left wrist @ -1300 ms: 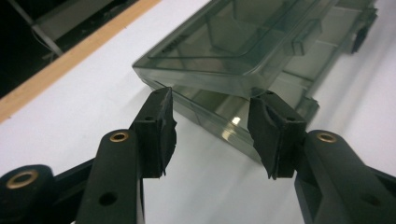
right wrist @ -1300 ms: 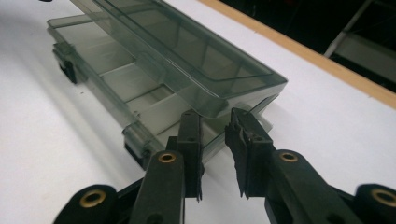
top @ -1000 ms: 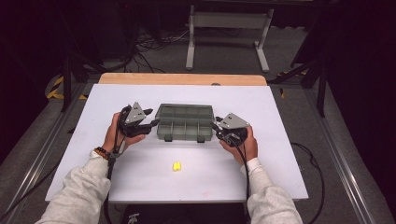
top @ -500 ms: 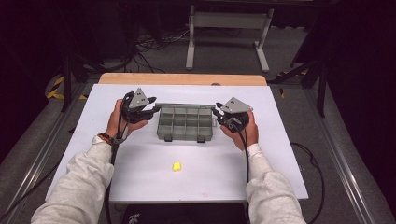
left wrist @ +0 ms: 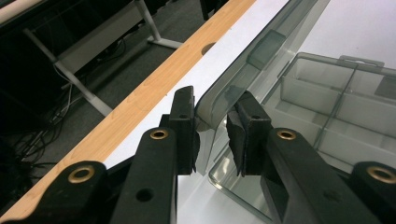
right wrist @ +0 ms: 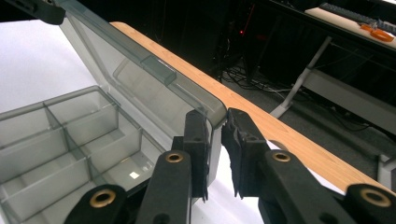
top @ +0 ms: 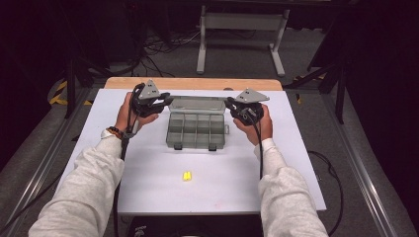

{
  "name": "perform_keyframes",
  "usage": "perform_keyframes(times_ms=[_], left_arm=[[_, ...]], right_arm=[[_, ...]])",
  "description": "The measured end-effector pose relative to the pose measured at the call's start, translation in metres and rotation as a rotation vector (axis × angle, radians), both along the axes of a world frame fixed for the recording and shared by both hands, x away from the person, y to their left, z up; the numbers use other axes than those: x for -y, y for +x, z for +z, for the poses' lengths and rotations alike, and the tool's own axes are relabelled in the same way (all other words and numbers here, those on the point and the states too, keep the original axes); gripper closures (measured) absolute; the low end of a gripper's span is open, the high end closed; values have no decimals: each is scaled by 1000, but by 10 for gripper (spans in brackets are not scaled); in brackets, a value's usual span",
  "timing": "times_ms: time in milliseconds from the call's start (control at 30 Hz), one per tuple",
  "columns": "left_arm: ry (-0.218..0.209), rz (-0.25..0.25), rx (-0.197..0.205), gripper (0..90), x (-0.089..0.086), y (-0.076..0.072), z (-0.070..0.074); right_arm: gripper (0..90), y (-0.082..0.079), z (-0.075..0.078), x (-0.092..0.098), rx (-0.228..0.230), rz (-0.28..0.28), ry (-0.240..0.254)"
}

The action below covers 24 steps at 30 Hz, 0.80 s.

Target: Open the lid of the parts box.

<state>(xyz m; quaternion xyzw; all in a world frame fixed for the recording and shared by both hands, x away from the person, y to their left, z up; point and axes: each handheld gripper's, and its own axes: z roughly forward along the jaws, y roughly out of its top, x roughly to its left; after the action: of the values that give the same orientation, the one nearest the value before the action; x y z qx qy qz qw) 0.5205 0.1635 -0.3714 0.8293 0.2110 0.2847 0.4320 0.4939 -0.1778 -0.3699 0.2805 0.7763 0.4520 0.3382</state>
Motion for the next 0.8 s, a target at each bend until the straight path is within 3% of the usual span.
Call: perform_keyframes(times_ms=[200,567,600,700,800], left_arm=[[-18,3,-13,724,0,8,1],[-115,49,-43,660,4,21,-11],[-138,53,-49,660,4,23,-13],[-169,66,-61,653,5,26,-18],[-165,91,-87,658,6,31,-25]], right_arm=[[802,11,-1,1,-9,-1,36],[809,27,-14,0,-33,-34,95],[809,27,-14,0,-33,-34,95],[819,33,-23,0,-56,-56,128],[817,38,-33,-1,-72,-82,181]])
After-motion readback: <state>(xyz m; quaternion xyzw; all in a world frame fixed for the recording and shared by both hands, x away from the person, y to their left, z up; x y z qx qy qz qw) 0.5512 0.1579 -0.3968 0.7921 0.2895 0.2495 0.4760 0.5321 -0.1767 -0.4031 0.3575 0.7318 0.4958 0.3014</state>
